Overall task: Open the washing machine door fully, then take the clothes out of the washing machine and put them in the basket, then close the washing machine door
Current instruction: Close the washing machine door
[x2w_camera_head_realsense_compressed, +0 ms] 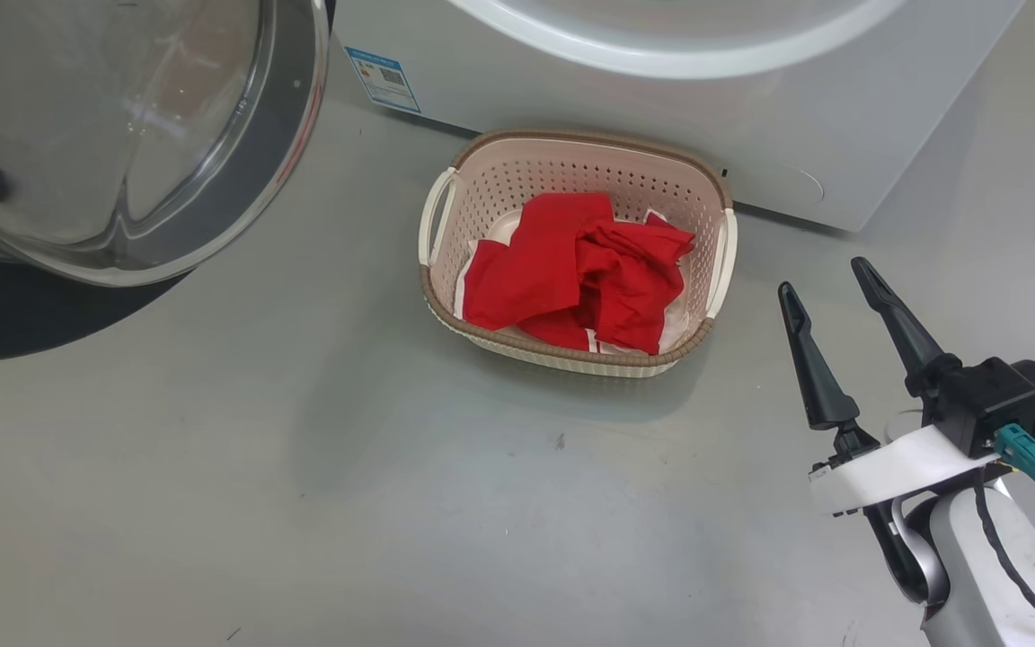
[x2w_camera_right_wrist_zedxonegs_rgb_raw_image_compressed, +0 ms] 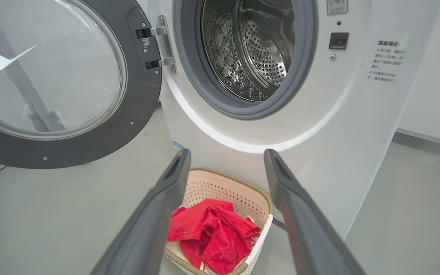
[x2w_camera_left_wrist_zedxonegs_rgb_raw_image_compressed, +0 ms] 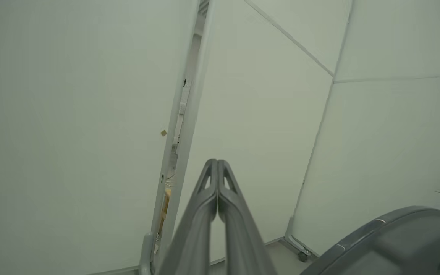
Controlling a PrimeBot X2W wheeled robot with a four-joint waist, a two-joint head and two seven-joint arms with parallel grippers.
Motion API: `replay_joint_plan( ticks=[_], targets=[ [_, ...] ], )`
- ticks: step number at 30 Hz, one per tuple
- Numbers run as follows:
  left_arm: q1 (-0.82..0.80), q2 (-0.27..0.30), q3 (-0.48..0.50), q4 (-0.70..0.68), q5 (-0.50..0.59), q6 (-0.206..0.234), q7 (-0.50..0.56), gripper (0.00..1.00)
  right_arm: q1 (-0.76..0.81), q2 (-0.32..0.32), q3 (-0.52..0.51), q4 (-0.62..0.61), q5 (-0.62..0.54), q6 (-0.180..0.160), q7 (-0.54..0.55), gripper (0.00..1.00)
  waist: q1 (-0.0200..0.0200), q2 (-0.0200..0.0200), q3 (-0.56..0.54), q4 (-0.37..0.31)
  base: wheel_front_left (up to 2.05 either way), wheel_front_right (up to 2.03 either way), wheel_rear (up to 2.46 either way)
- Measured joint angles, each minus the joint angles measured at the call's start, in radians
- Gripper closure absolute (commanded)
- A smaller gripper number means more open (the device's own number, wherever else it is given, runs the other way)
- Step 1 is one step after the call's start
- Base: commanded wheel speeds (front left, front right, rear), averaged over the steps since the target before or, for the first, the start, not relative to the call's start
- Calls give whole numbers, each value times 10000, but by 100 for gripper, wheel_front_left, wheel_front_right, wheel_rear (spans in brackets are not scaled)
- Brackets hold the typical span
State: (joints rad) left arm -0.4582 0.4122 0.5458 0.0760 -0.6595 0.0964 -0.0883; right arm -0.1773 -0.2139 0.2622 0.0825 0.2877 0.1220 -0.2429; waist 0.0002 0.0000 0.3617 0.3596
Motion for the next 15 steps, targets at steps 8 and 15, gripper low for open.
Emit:
replay_joint_plan(
  ticks=[8,15],
  targets=[
    [-1895,-740,1967,2447,-3304,215,1555,100,-29,-100,-2,15,33,0,-2,0,-1,0,133,-164,0,0,0],
    [-2591,-834,2986,4036,-4428,307,2679,100,-96,-115,59,35,109,0,-2,0,-1,0,151,-252,0,0,0]
  ],
)
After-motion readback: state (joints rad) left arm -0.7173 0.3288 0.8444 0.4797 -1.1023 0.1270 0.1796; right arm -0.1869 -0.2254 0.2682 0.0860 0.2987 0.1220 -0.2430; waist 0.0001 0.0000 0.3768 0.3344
